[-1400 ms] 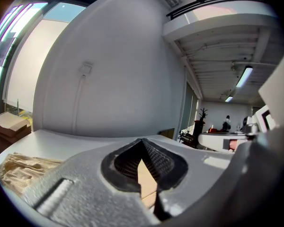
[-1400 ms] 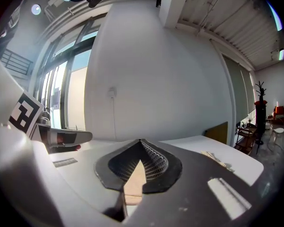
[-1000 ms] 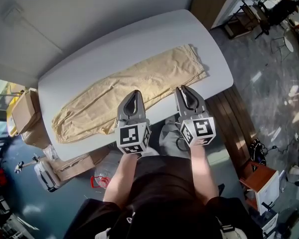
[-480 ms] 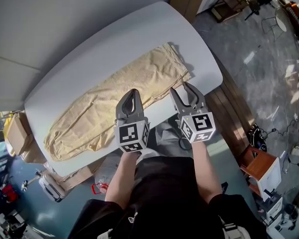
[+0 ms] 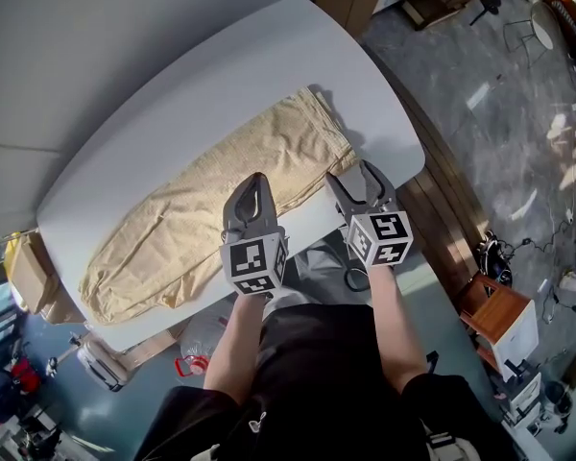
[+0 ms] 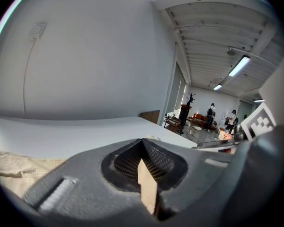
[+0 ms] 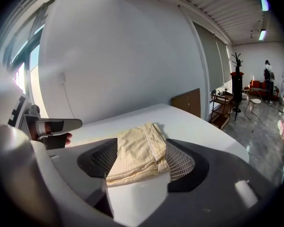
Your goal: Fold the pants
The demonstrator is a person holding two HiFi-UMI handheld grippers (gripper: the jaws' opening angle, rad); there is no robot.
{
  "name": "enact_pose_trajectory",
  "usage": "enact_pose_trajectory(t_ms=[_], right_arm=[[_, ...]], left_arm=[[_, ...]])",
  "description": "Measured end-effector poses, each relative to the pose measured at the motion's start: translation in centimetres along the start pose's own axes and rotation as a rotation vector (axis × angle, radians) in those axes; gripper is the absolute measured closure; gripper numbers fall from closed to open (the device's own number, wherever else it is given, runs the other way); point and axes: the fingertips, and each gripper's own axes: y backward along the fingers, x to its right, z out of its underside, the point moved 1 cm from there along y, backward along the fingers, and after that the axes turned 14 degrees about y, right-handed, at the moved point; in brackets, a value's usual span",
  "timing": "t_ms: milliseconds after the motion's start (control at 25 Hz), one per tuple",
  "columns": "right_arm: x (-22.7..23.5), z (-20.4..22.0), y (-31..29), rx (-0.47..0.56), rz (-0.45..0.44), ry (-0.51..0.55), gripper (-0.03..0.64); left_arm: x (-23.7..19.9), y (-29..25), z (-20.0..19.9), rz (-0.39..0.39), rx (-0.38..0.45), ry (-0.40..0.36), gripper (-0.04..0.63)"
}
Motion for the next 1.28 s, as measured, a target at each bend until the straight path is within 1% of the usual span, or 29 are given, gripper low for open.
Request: enact_pose_trajectory(t_ms=[160,320,400,480,600,720,800,840,920,1000,1080,1160,1280], right_arm=[[1.7,2.2,-1.7,-0.065,0.001,-0.046,0.287],[3.3,3.4,-3.5,-0.097,-0.001,-0.083,0.287],[3.9,3.6,-4.1,-0.108,-0.002,-0.108,0.288],[4.1,3.9,-4.7,-0.13,-0.01,-0.127,0.307],[4.1,4.4,-5.6,-0.163,-0.012,-0.123,0.311],[4.0,4.7,-6.0,-0.201,-0.01,-0.097,0.362],[3.8,4.8,-6.2,-0.232,-0.015,-0.076,0.371],[3.9,5.0,-6.3,-0.255,-0.014,-0.061,0.377],[3.9,5.5,-6.5,-0.317,-0.013,-0.027,0.438],[3.8,5.8,-6.7,-0.354,-0.019,-0.008,0.45],[3.6,5.8,-6.8,-0.361,-0.036,-0.007,0.474],[3.3,5.7,-6.9,-0.36,-0.057,-0.008,0.519],[3.1,5.7,-7.0,-0.36,-0.071,-0.011,0.534]], left_arm=[[-0.1,-2.1,1.0,-0.022,-0.029,-0.003,0.592],[-0.7,-4.3,2.1,-0.053,-0.064,-0.023,0.592],[-0.7,-5.0,2.5,-0.056,-0.078,-0.02,0.592],[-0.5,-5.6,2.9,-0.056,-0.092,-0.012,0.592],[-0.3,-6.4,3.3,-0.048,-0.106,-0.017,0.592],[-0.1,-7.0,3.5,-0.046,-0.112,-0.018,0.592],[0.0,-7.2,3.6,-0.048,-0.116,-0.017,0.592],[0.1,-7.2,3.6,-0.048,-0.117,-0.016,0.592],[0.2,-7.2,3.6,-0.049,-0.115,-0.016,0.592],[0.0,-7.0,3.6,-0.052,-0.112,-0.012,0.592],[-0.3,-6.8,3.5,-0.058,-0.109,-0.009,0.592],[-0.5,-6.6,3.5,-0.065,-0.108,-0.005,0.592],[-1.0,-6.1,3.4,-0.076,-0.104,0.003,0.592]])
